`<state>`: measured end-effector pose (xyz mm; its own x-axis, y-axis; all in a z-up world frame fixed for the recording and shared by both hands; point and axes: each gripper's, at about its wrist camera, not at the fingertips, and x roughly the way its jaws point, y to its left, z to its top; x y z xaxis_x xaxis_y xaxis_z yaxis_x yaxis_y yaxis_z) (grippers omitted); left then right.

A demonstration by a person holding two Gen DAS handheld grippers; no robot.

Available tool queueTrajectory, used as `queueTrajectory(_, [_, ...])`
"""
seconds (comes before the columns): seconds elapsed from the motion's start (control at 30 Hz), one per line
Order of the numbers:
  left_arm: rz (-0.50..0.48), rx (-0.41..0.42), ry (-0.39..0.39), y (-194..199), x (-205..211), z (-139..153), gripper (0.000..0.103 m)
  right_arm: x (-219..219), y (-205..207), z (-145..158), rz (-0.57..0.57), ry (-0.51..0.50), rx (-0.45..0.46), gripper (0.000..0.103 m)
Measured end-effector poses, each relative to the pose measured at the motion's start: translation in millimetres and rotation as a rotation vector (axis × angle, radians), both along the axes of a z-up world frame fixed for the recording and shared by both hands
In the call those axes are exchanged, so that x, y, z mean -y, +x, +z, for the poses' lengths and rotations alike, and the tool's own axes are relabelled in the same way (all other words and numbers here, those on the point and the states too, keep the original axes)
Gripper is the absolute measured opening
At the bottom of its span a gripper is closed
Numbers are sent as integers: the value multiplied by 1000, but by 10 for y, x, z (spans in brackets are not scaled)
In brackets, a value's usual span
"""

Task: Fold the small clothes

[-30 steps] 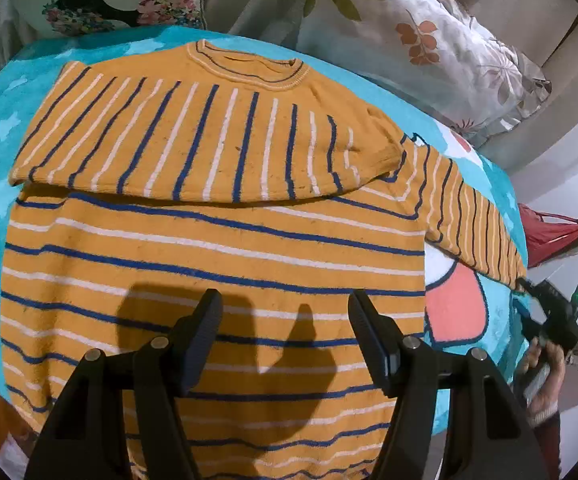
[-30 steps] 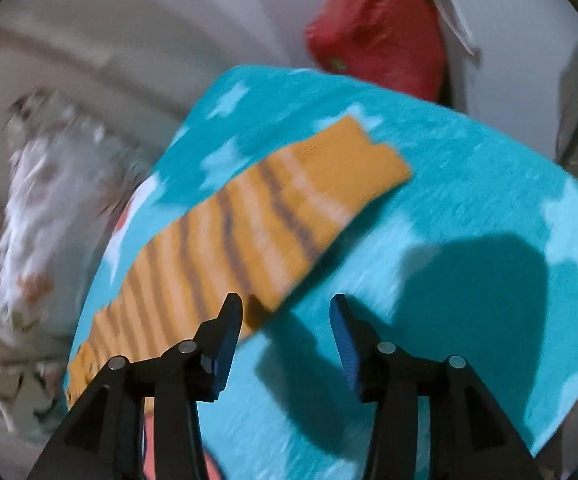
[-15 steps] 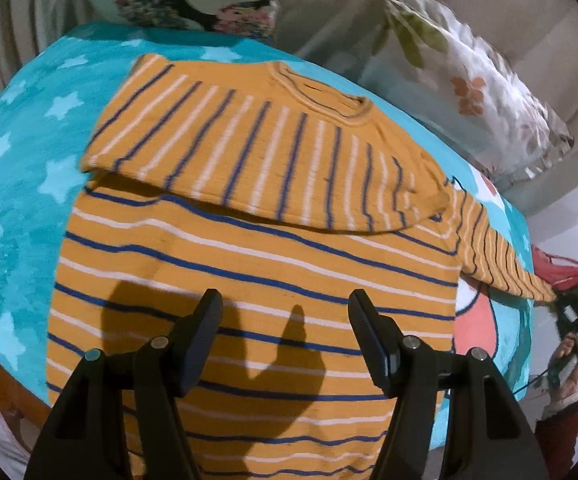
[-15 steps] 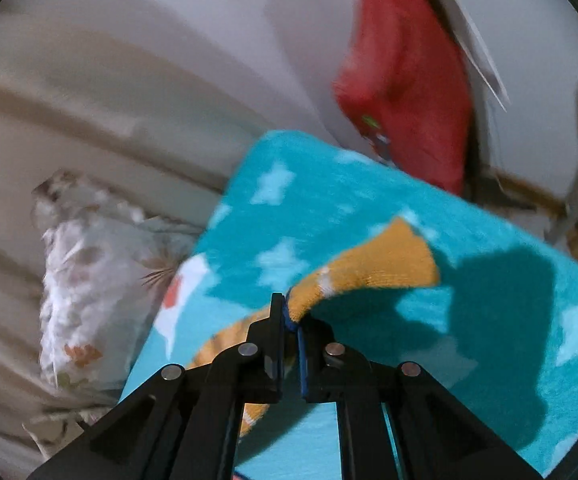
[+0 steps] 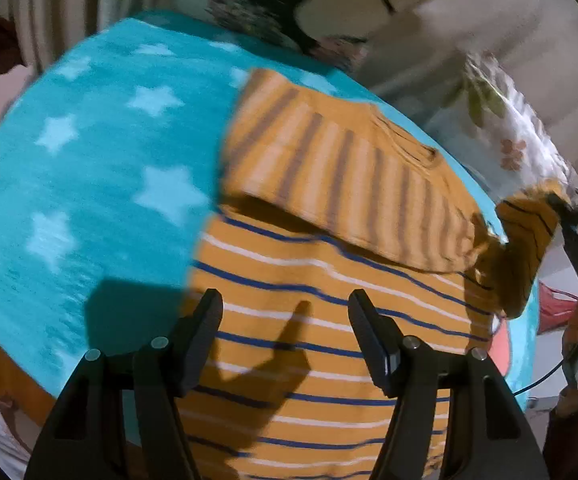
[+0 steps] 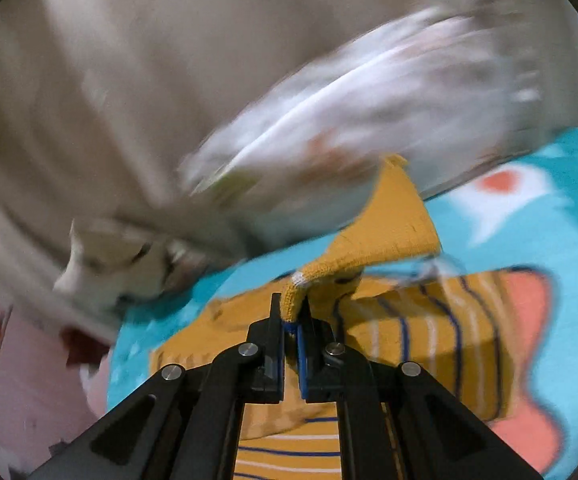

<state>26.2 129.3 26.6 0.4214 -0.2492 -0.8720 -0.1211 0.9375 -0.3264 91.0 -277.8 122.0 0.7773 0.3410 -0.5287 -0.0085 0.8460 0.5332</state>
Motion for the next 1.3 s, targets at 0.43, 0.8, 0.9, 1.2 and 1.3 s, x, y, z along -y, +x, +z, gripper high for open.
queueTrajectory(0.43, [75, -10, 199, -30, -1002, -88, 64, -2442, 707, -824, 350, -265, -209, 7])
queueTrajectory(0.8, [88, 25, 311, 68, -1238, 46, 64, -2823, 563, -914, 432, -462, -244, 22])
queueTrajectory(0.9, [70, 57, 368, 92, -1197, 123, 64, -2896, 520, -771, 422, -501, -180, 36])
queueTrajectory(1.2, [35, 54, 326, 159, -1184, 153, 66, -3137, 900, -1039, 389, -500, -258, 34])
queueTrajectory(1.3, [36, 42, 305, 158, -1188, 117, 66, -3061, 936, -1100, 355, -481, -281, 10])
